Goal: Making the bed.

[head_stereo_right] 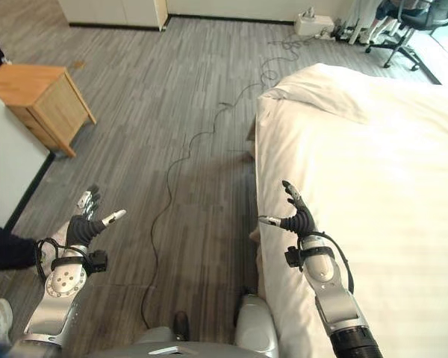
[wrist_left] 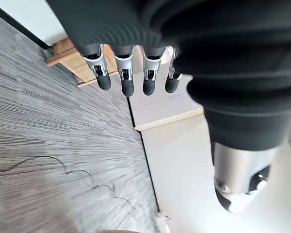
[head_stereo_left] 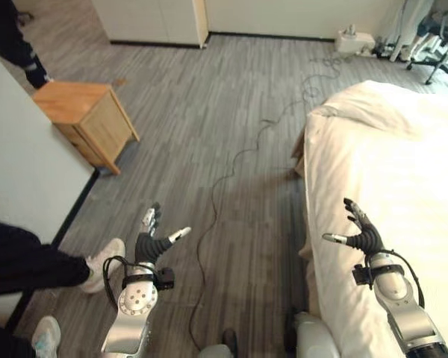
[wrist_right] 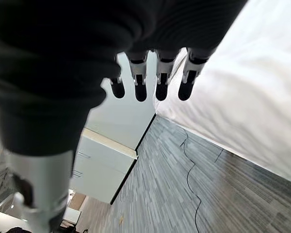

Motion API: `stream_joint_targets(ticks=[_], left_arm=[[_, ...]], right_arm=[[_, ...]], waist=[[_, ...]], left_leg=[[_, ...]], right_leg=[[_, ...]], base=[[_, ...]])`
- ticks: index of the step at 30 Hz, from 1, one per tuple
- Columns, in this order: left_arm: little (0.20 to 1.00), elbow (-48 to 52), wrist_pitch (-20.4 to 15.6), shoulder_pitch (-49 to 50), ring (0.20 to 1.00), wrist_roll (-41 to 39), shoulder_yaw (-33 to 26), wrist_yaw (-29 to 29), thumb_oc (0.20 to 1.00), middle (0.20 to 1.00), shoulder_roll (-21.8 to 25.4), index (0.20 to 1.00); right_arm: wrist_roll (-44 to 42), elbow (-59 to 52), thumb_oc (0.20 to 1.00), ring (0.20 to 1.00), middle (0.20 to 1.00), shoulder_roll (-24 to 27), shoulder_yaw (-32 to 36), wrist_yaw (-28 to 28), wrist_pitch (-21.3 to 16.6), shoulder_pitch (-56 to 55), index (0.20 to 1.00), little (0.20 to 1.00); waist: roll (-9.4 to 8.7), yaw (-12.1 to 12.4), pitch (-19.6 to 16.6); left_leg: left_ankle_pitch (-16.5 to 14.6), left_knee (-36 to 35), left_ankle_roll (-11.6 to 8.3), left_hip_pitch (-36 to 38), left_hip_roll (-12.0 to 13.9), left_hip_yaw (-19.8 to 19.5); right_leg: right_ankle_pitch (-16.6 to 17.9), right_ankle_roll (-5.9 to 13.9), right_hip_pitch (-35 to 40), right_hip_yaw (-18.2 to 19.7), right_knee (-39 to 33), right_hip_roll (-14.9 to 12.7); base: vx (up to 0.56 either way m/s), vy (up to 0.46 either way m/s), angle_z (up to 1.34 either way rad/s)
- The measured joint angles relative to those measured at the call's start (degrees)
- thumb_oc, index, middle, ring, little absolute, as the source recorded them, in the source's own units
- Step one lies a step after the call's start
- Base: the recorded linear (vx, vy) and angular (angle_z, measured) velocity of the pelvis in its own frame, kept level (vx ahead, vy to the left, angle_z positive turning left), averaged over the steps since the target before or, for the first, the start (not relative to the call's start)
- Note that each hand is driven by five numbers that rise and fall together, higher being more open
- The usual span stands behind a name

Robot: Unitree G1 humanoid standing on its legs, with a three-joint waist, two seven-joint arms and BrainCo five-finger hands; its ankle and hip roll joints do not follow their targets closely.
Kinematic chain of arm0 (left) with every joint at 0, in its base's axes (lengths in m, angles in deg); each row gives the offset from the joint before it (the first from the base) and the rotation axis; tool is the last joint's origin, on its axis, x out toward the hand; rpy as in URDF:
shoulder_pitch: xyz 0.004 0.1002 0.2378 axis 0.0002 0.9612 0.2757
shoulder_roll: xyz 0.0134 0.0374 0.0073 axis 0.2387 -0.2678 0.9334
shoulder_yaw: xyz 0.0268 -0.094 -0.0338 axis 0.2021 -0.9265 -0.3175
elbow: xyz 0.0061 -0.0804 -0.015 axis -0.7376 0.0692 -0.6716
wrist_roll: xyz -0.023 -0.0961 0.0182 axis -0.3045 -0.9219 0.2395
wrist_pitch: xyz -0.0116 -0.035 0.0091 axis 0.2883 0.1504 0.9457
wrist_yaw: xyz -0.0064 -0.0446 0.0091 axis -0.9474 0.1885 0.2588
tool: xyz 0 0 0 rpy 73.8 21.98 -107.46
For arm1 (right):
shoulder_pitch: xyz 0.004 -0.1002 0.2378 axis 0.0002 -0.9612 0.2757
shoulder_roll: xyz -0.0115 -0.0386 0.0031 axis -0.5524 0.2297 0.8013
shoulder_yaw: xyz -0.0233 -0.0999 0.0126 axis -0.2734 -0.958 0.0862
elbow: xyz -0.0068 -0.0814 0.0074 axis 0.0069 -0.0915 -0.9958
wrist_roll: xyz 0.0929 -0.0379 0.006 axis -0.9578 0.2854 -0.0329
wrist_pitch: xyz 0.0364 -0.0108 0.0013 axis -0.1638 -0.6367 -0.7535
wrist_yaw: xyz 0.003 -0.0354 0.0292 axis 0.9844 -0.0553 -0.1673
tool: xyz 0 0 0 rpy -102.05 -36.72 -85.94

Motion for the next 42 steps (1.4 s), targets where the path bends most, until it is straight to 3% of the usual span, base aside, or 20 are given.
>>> stream_joint_targets(ticks=[1,3,4,5,6,7,8,9,10,14,17,19,22,23,27,29,31,34,39,42], left_arm=[[1.000,-0.4,0.0,-0.1,1.000,0.0,0.4,0.0,1.000,1.000,-0.1,1.000],[1.000,-0.3,-0.1,1.9,1.000,0.0,1.0,-0.2,1.000,1.000,-0.7,1.000],[1.000,0.6,-0.3,3.5,1.000,0.0,1.0,-0.5,1.000,1.000,-0.5,1.000],[1.000,0.7,-0.7,4.2,1.000,-0.4,1.0,-0.7,1.000,1.000,-0.5,1.000],[1.000,1.4,-1.0,4.0,1.000,-0.6,1.0,-0.7,1.000,1.000,-0.8,1.000],[1.000,2.5,-1.2,6.5,1.000,-0.9,0.8,-0.8,1.000,1.000,-1.7,1.000],[1.000,6.8,-1.3,11.0,1.000,-1.1,-0.2,-0.6,1.000,1.000,0.1,1.000],[1.000,6.0,-1.6,11.2,1.000,-1.1,0.1,-0.8,1.000,1.000,-0.9,1.000],[1.000,5.7,-1.2,11.3,1.000,-1.1,0.2,-1.0,1.000,1.000,-1.2,1.000],[1.000,4.3,-1.2,7.8,1.000,-1.1,-0.2,-1.9,1.000,1.000,-2.5,1.000],[1.000,3.6,-1.3,3.5,1.000,-1.0,-1.0,-2.0,1.000,1.000,-2.3,1.000],[1.000,3.9,-1.3,4.3,1.000,-1.0,-1.7,-2.8,1.000,1.000,-1.9,1.000],[1.000,3.4,0.1,4.1,1.000,-0.7,-0.4,-3.0,1.000,1.000,-1.2,1.000],[1.000,3.4,0.2,3.1,1.000,-0.4,0.5,-3.0,1.000,1.000,0.1,1.000],[1.000,3.7,-0.1,-2.9,1.000,-0.4,1.7,-2.8,1.000,1.000,0.8,1.000],[1.000,3.8,0.0,-3.2,1.000,-0.4,1.7,-2.8,1.000,1.000,1.0,1.000],[1.000,3.8,0.0,-3.2,1.000,-0.4,2.1,-2.9,1.000,1.000,1.8,1.000],[1.000,2.8,0.0,-1.6,1.000,-0.4,2.0,-2.9,1.000,1.000,1.9,1.000],[1.000,1.5,0.0,1.2,1.000,-0.4,2.0,-2.9,1.000,1.000,1.9,1.000],[1.000,1.2,0.1,3.8,1.000,-0.4,2.6,-3.5,1.000,1.000,0.5,1.000]], right_arm=[[0.0,0.1,1.000,1.000,1.000,-0.1,-0.1,-0.1,0.0,0.3,1.000,1.000],[0.0,1.0,1.000,1.000,1.000,-0.4,-0.9,-0.1,0.1,0.8,1.000,1.000],[0.0,1.7,1.000,1.000,1.000,-0.4,-1.5,0.0,-0.1,0.6,1.000,1.000],[-0.2,4.4,1.000,1.000,1.000,-0.3,-1.4,-0.1,-0.6,0.6,1.000,1.000],[-0.4,6.9,1.000,1.000,1.000,0.2,-1.1,-0.2,-0.5,0.8,1.000,1.000],[-1.1,7.3,1.000,1.000,1.000,1.2,-0.5,-0.2,-0.1,0.6,1.000,1.000],[-1.2,5.8,1.000,1.000,1.000,0.2,-0.3,-0.2,0.0,0.3,1.000,1.000],[-1.2,5.7,1.000,1.000,1.000,0.4,-0.1,-0.3,-0.4,0.7,1.000,1.000],[-1.3,5.4,1.000,1.000,1.000,-0.5,-0.4,-0.7,0.0,1.7,1.000,1.000],[-1.1,5.2,1.000,1.000,1.000,-0.5,-4.0,-0.8,0.2,2.3,1.000,1.000],[-1.0,5.2,1.000,1.000,1.000,-0.3,-4.6,-0.9,0.3,1.7,1.000,1.000],[-1.0,4.0,1.000,1.000,1.000,-0.5,-4.6,-1.0,0.3,1.7,1.000,1.000],[0.2,3.3,1.000,1.000,1.000,-2.1,-6.2,-0.5,0.3,1.8,1.000,1.000],[0.8,1.1,1.000,1.000,1.000,-3.2,-6.7,-0.5,0.2,0.6,1.000,1.000],[1.7,-2.2,1.000,1.000,1.000,-4.3,-6.8,-0.6,0.0,1.1,1.000,1.000],[1.7,-2.1,1.000,1.000,1.000,-4.1,-6.9,-0.7,0.0,1.9,1.000,1.000],[1.7,-2.0,1.000,1.000,1.000,-4.0,-6.8,-0.6,0.0,1.8,1.000,1.000],[1.6,-1.1,1.000,1.000,1.000,-4.1,-6.9,-0.3,0.0,2.7,1.000,1.000],[1.4,3.1,1.000,1.000,1.000,-4.4,-7.4,0.4,0.0,2.1,1.000,1.000],[1.5,4.5,1.000,1.000,1.000,-4.0,-7.1,0.4,0.1,2.6,1.000,1.000]], waist=[[0.30,-0.7,0.4],[1.70,-1.2,1.2],[1.89,-1.6,1.3],[1.10,-1.5,1.8],[0.83,-1.0,1.8],[0.91,3.5,1.5],[-3.90,6.4,0.8],[-1.16,6.4,1.6],[-2.30,7.1,1.9],[-1.43,7.8,3.0],[-1.95,6.8,2.8],[-3.00,7.5,1.5],[-3.51,7.4,1.6],[-4.31,6.0,1.7],[-0.44,2.0,3.3],[0.40,1.9,3.4],[1.31,1.5,3.3],[0.88,1.8,3.1],[-3.78,1.9,-0.8],[-0.86,1.9,-2.0]], left_leg=[[-0.6,0.1,-0.97,0.2,0.3,-0.9],[-2.7,2.3,-4.31,2.6,3.1,-0.4],[-5.4,9.5,-6.96,1.5,4.7,0.1],[-6.1,27.1,-8.15,-5.8,6.2,0.3],[1.9,41.7,-7.52,-14.5,7.6,-0.6],[15.9,50.1,-3.95,-19.9,9.0,-1.5],[18.3,57.7,-3.85,-22.9,6.9,0.6],[11.9,60.7,-2.85,-24.8,8.1,0.2],[3.9,53.4,-2.75,-26.0,6.3,3.7],[2.4,12.1,-2.47,-21.7,1.8,9.9],[1.4,4.3,-2.52,-20.2,2.9,22.6],[1.9,5.5,-2.04,-17.9,3.7,22.7],[10.7,4.5,6.79,-11.8,0.7,20.4],[8.6,3.4,6.97,-8.7,-1.9,18.8],[7.3,-1.2,5.98,-0.3,-4.7,12.6],[6.2,-1.2,4.40,1.6,-5.4,11.1],[5.5,-1.7,3.75,2.7,-5.4,10.3],[4.7,-2.2,2.86,5.1,-5.5,8.6],[0.3,-3.6,1.58,10.2,-7.5,7.2],[-0.5,-3.3,-0.35,10.6,-3.6,7.3]], right_leg=[[1.5,-0.19,1.1,0.4,-3.4,0.2],[0.5,-4.92,2.1,2.4,3.3,3.8],[-0.5,-6.81,3.4,3.1,4.8,5.5],[-1.0,-8.19,5.4,3.3,4.2,7.5],[-1.9,-9.38,7.3,4.1,2.1,9.1],[-4.4,-13.35,7.9,2.8,6.3,10.2],[-9.8,-16.70,8.1,4.7,13.3,10.1],[-11.1,-15.64,9.7,5.4,12.8,11.9],[-9.7,-14.51,11.9,8.8,8.7,11.9],[-7.7,-13.05,22.1,10.6,-2.9,13.6],[-10.9,-13.06,30.1,8.0,-7.3,14.3],[-13.7,-11.46,33.2,9.9,-7.5,13.9],[-17.1,-0.50,26.5,5.4,19.1,8.4],[-15.8,1.32,22.0,4.8,31.9,5.8],[-14.9,0.02,7.9,2.5,43.2,2.1],[-14.8,-0.97,4.0,2.1,37.4,-0.5],[-12.3,-0.68,4.1,2.5,20.5,-0.4],[-3.0,-0.57,4.5,5.4,3.7,0.8],[10.8,-4.08,7.5,9.2,-3.4,1.0],[12.6,-7.10,10.3,8.5,-8.0,5.1]], base=[[0.74,-0.289,0.33],[0.61,-0.382,0.28],[0.50,-0.383,0.34],[0.47,-0.317,0.45],[0.46,-0.218,0.01],[0.45,-0.115,-1.01],[0.46,-0.002,-1.13],[0.66,0.148,-1.16],[0.62,0.197,-0.64],[0.60,0.153,-0.51],[0.59,0.169,0.17],[0.55,0.196,-0.34],[0.32,0.148,-0.34],[0.31,0.069,0.34],[0.36,-0.029,0.81],[0.33,-0.163,0.72],[0.21,-0.148,0.89],[0.39,-0.233,0.74],[0.19,-0.122,0.53],[0.25,-0.132,-0.04]])
